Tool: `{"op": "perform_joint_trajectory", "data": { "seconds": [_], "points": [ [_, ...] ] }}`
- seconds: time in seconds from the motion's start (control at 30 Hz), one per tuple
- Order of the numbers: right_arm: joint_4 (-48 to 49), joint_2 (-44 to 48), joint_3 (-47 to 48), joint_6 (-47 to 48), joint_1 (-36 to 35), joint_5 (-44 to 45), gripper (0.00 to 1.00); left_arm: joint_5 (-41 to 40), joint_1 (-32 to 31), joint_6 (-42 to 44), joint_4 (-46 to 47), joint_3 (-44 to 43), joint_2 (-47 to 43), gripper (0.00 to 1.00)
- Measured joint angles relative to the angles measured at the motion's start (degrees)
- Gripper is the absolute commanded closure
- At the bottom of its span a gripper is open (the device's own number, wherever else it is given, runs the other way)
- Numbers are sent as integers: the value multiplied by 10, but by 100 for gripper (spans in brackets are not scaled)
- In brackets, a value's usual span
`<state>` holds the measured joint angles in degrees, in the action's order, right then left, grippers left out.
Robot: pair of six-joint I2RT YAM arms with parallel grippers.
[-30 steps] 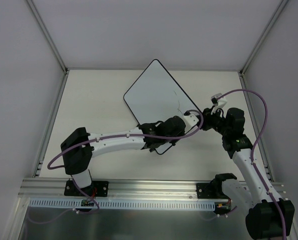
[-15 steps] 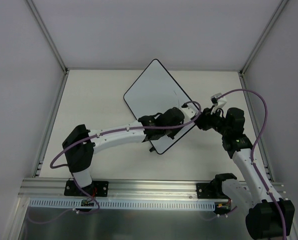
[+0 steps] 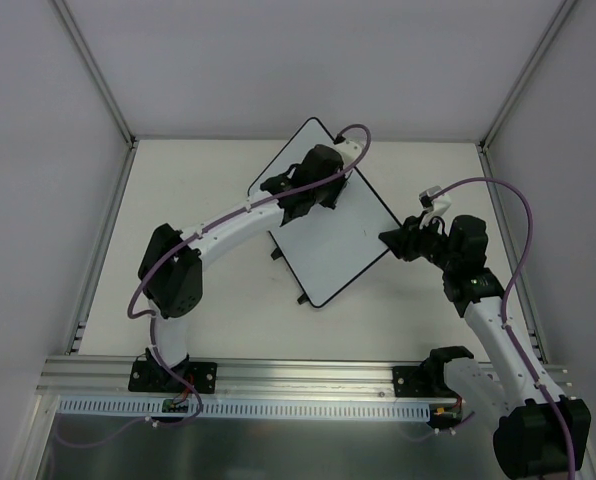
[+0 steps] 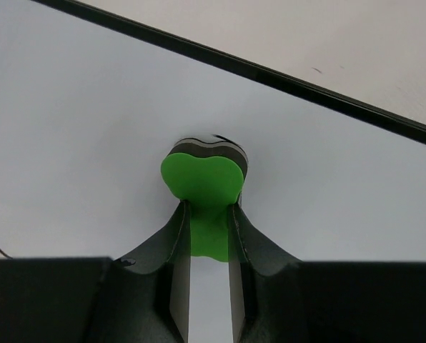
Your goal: Erase the whiteboard
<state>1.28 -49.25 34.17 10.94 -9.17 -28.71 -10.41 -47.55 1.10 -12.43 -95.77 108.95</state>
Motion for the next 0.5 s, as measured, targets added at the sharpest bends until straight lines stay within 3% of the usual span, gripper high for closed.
{"op": "perform_joint_trajectory", "data": {
  "seconds": [0.23,0.5],
  "points": [
    [1,-6,3,0,-4,0,100,0,76,29,5,-39,42,100],
    [-5,-9,3,-2,-5,0,100,30,76,78,3,-62,55,100]
  ]
}}
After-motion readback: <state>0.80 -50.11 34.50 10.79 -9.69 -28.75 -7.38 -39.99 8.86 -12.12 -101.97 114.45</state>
